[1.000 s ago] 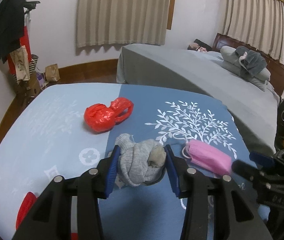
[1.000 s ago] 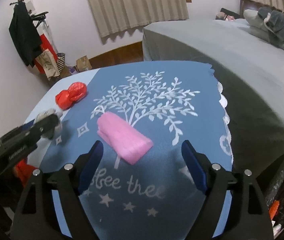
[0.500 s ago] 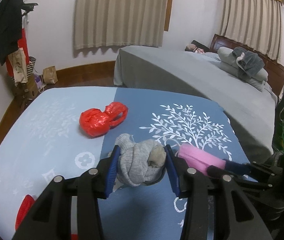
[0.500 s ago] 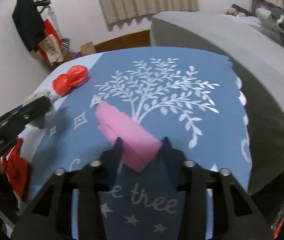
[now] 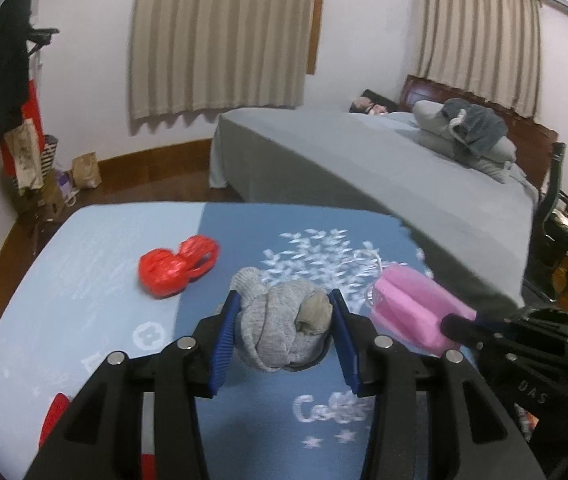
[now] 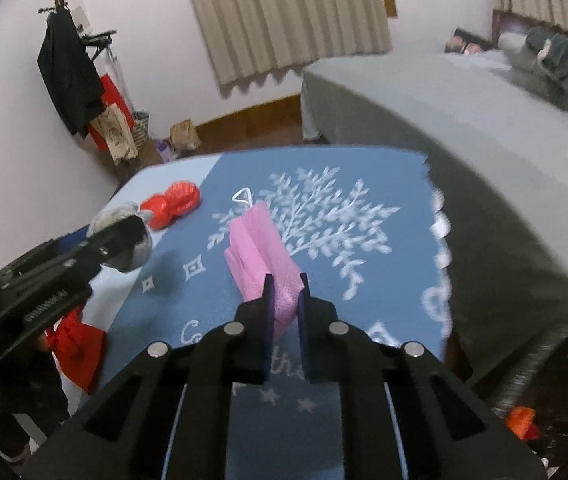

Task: Collect trash
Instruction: 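Carry the grey sock and pink mask over the black bin and release both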

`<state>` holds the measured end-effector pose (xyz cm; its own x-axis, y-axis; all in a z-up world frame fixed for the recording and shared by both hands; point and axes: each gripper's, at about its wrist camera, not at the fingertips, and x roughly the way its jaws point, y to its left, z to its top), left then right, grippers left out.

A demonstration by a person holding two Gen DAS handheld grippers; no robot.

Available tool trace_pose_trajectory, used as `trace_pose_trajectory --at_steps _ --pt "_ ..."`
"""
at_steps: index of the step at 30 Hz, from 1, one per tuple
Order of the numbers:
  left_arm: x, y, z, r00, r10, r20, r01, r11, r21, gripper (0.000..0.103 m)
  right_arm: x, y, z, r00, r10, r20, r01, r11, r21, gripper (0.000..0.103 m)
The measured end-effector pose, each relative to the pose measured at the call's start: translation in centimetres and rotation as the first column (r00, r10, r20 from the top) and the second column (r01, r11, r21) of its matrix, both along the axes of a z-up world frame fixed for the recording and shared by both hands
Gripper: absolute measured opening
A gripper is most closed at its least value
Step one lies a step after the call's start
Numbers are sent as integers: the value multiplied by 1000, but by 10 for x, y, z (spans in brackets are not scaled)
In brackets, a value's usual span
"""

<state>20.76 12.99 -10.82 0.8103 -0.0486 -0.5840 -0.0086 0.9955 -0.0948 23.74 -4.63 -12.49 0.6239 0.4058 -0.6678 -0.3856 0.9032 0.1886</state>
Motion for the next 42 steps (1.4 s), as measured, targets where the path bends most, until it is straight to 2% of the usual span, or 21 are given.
trace_pose_trajectory --at_steps 11,19,28,37,42 --pt "-35 -66 35 992 -110 69 112 993 -24 45 -52 -78 52 984 -147 104 145 989 24 10" --pt "-57 -128 49 966 -240 93 243 970 -26 45 -90 -137 66 958 -250 141 251 968 12 10" --pt "-68 -203 52 917 -386 95 391 919 -39 45 -138 -207 69 909 -382 167 388 922 -3 10" --pt "-82 -263 42 856 -510 86 515 856 -41 45 -170 -264 50 857 -497 134 505 863 -24 10" --pt "-81 -288 32 832 -551 66 554 831 -45 45 -176 -285 39 838 -533 116 540 841 -31 11"
